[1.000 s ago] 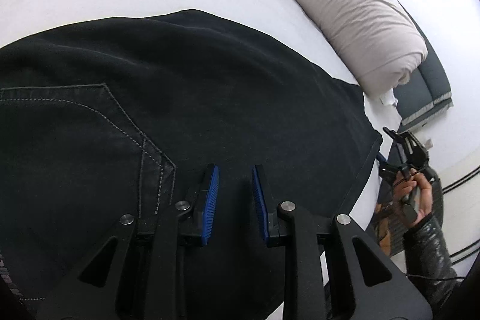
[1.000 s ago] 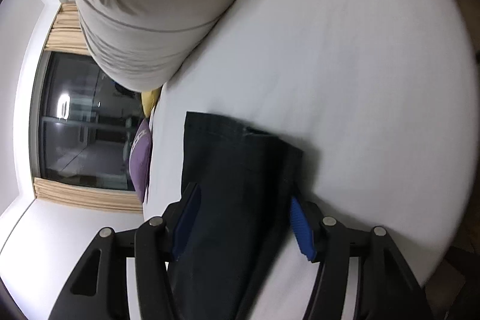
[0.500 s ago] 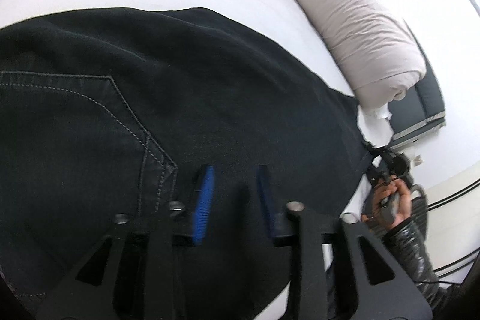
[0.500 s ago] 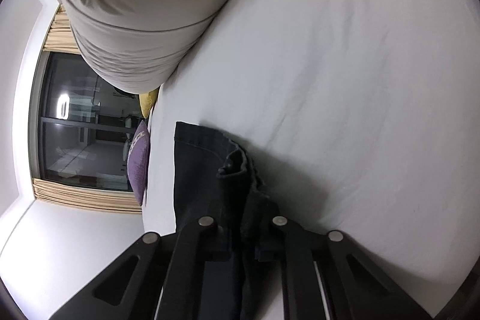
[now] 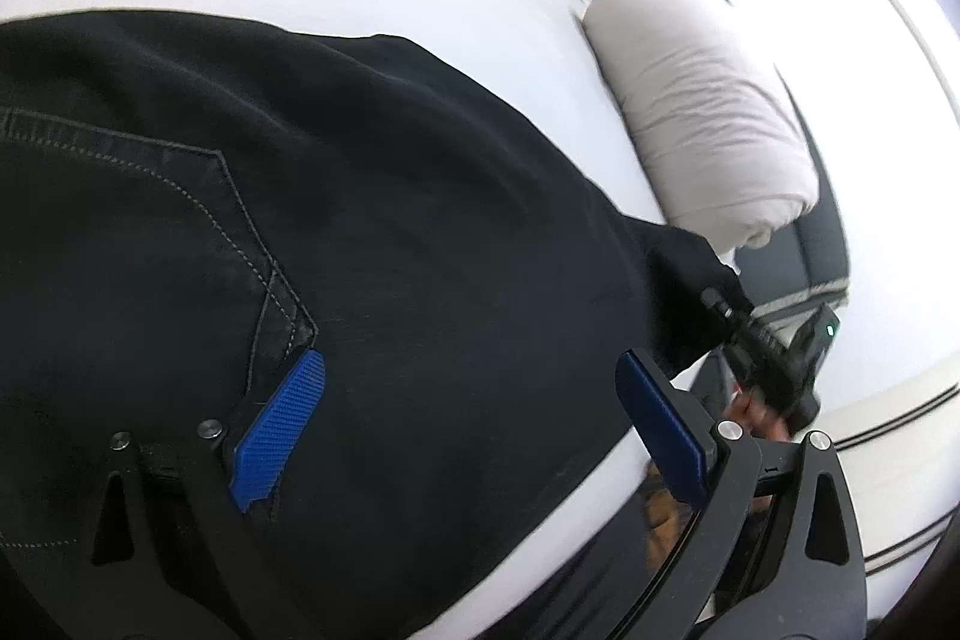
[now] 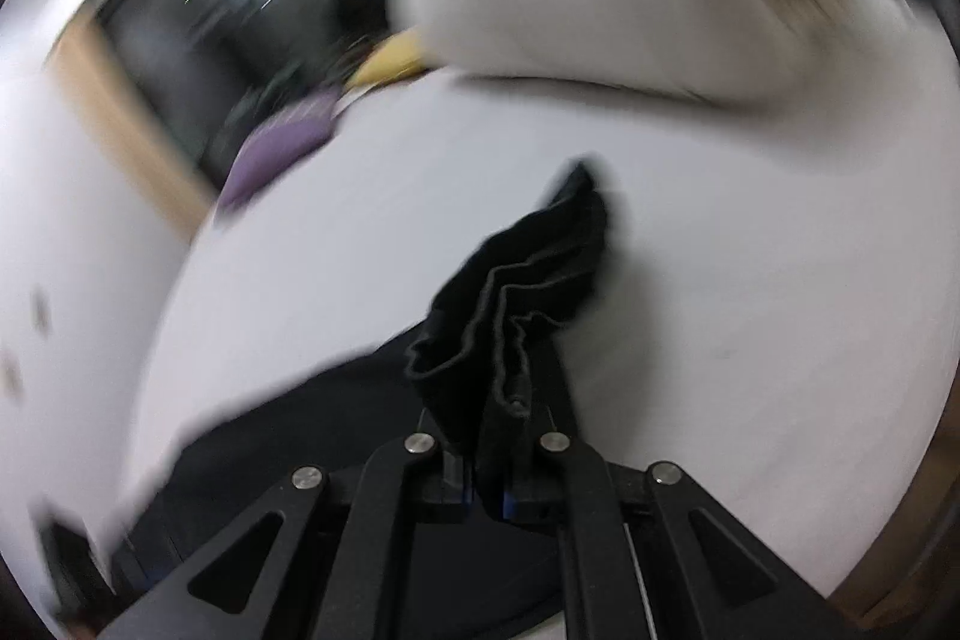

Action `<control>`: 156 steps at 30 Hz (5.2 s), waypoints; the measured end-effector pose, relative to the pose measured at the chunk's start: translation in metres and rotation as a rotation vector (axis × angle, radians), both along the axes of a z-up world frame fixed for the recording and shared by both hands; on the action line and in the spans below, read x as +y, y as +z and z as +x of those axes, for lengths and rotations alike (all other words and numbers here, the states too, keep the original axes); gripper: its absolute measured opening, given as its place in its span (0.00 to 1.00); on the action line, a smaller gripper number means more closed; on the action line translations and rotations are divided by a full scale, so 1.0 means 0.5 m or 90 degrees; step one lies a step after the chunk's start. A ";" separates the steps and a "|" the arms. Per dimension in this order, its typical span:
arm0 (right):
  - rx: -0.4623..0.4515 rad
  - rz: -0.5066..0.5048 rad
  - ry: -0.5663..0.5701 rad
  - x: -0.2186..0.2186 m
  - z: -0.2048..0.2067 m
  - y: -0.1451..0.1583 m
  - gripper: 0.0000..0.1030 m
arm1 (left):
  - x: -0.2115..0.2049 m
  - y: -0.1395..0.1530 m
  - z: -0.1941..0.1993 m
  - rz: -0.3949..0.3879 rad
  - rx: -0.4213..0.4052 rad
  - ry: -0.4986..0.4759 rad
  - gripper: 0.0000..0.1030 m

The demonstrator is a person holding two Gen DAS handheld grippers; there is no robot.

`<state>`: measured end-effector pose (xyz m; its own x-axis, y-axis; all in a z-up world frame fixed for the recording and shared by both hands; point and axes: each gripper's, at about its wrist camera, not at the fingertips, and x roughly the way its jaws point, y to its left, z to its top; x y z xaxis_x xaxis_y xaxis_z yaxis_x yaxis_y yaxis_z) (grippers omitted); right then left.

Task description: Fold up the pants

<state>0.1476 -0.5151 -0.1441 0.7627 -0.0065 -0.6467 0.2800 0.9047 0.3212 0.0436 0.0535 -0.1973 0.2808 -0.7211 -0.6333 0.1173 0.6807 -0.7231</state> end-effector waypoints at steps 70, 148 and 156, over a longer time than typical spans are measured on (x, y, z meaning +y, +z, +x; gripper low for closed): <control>0.008 -0.752 0.628 0.723 -0.135 -0.097 0.05 | 0.016 -0.022 0.112 0.031 0.113 -0.064 0.06; 0.249 0.348 0.357 0.276 0.125 -0.179 0.29 | -0.120 0.010 -0.004 0.373 -0.099 -0.142 0.08; 0.166 0.361 0.410 0.325 0.115 -0.070 0.45 | -0.045 0.051 -0.038 0.330 -0.093 -0.091 0.08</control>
